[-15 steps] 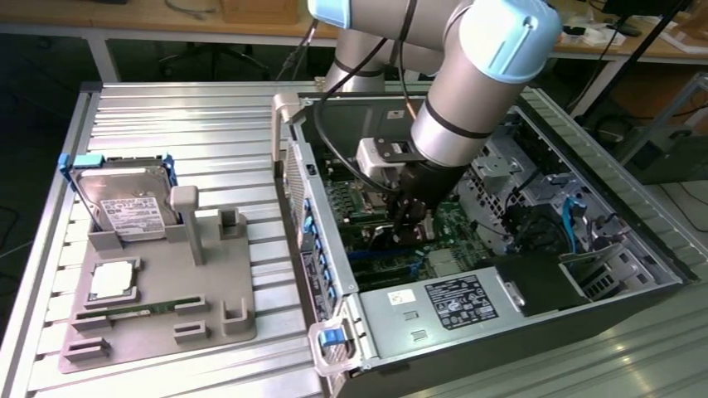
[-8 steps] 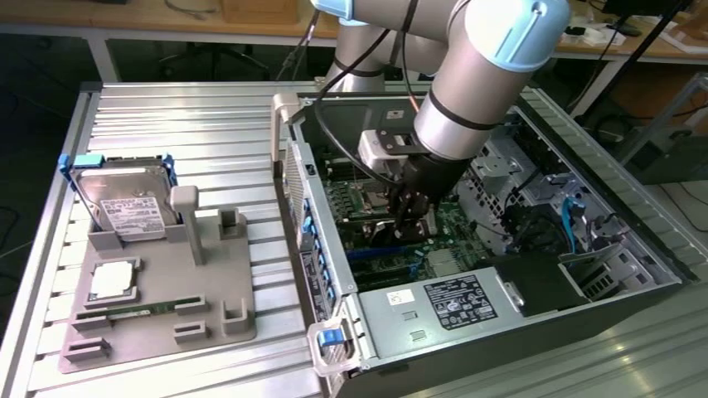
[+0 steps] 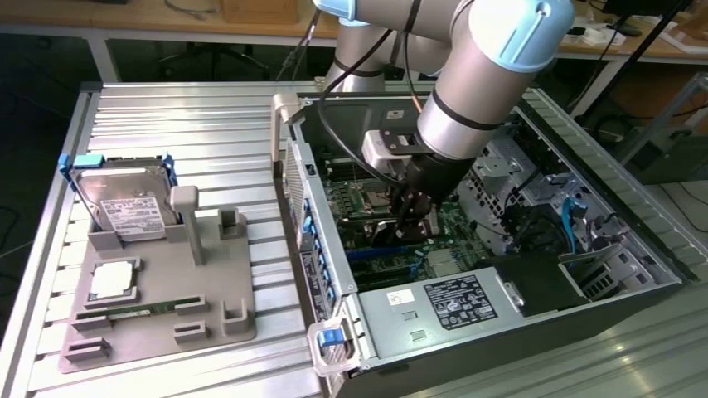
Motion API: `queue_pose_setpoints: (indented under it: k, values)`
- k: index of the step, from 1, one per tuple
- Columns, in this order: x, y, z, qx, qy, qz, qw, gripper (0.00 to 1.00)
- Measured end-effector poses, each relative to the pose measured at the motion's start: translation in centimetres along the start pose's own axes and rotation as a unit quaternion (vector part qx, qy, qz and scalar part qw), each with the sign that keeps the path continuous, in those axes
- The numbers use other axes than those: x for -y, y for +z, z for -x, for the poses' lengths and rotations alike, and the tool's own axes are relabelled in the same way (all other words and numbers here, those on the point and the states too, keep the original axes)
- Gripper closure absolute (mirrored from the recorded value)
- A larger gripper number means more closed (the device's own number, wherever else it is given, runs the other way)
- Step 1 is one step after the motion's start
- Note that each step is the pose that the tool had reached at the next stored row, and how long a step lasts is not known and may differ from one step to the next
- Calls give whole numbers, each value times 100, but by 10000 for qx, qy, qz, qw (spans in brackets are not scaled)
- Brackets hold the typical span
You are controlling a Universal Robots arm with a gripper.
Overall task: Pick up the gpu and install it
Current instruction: 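Insert the gpu into the slot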
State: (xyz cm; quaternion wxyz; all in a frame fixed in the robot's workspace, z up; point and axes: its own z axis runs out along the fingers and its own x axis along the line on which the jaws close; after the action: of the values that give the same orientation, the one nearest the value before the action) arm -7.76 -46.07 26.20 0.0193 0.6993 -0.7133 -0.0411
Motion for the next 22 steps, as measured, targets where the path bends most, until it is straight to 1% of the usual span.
queue_pose_setpoints:
  k: [3, 4, 5, 6, 8, 11, 12, 13, 14, 15, 17, 19, 20, 22]
  values:
    - [2, -34, 1, 0, -4, -1, 10000, 73]
    - [2, -34, 1, 0, -19, -6, 10000, 73]
    - [2, -34, 0, -1, -35, -34, 10000, 73]
    - [4, -34, 1, -2, -47, -53, 10000, 73]
    - [26, -37, 0, -4, -62, -58, 10000, 73]
    - [28, -35, 1, -4, -63, -59, 10000, 73]
    - [29, -26, 1, -3, -63, -62, 10000, 73]
    - [30, -17, 0, -3, -63, -72, 10000, 73]
    - [30, -9, 0, -4, -64, -87, 9999, 73]
    - [30, -4, -1, -5, -64, -113, 9999, 73]
    - [31, 3, 0, -6, -66, -175, 9998, 73]
    - [31, 8, 0, -6, -69, -250, 9997, 73]
    - [32, 9, 0, -7, -69, -263, 9996, 73]
    - [32, 9, 0, -8, -69, -263, 9996, 73]
